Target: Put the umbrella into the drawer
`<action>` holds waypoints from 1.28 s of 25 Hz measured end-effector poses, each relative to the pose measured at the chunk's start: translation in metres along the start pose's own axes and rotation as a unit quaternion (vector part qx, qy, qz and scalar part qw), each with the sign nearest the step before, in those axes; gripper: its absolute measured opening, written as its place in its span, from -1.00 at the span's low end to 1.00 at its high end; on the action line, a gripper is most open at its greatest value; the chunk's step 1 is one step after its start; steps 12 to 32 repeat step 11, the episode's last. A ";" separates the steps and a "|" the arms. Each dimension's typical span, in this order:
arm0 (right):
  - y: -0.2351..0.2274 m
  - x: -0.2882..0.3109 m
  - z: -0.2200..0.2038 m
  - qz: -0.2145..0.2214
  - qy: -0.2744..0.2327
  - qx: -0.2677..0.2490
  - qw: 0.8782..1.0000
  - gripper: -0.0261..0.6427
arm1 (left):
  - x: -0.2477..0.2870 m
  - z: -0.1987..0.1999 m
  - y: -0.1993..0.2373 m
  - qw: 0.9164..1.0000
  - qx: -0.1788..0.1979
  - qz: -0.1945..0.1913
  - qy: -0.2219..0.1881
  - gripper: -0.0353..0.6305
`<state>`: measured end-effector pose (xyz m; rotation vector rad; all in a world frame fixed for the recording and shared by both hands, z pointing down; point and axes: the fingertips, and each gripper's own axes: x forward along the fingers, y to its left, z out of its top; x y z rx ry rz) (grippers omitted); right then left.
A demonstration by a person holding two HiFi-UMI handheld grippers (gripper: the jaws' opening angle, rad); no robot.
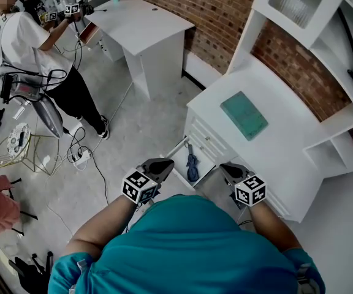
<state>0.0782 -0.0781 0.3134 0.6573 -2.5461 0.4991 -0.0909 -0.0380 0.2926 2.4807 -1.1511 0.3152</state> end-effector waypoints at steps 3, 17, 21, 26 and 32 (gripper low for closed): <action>0.001 0.000 0.001 0.002 0.000 -0.003 1.000 -0.86 | -0.001 0.002 0.001 1.000 0.000 0.001 -0.002 -0.85; 0.004 -0.002 0.001 0.004 0.004 -0.009 1.000 -0.86 | -0.003 0.002 -0.002 1.000 0.007 -0.002 0.000 -0.85; 0.004 -0.002 0.001 0.004 0.004 -0.009 1.000 -0.86 | -0.003 0.002 -0.002 1.000 0.007 -0.002 0.000 -0.85; 0.004 -0.002 0.001 0.004 0.004 -0.009 1.000 -0.86 | -0.003 0.002 -0.002 1.000 0.007 -0.002 0.000 -0.85; 0.004 -0.002 0.001 0.004 0.004 -0.009 1.000 -0.86 | -0.003 0.002 -0.002 1.000 0.007 -0.002 0.000 -0.85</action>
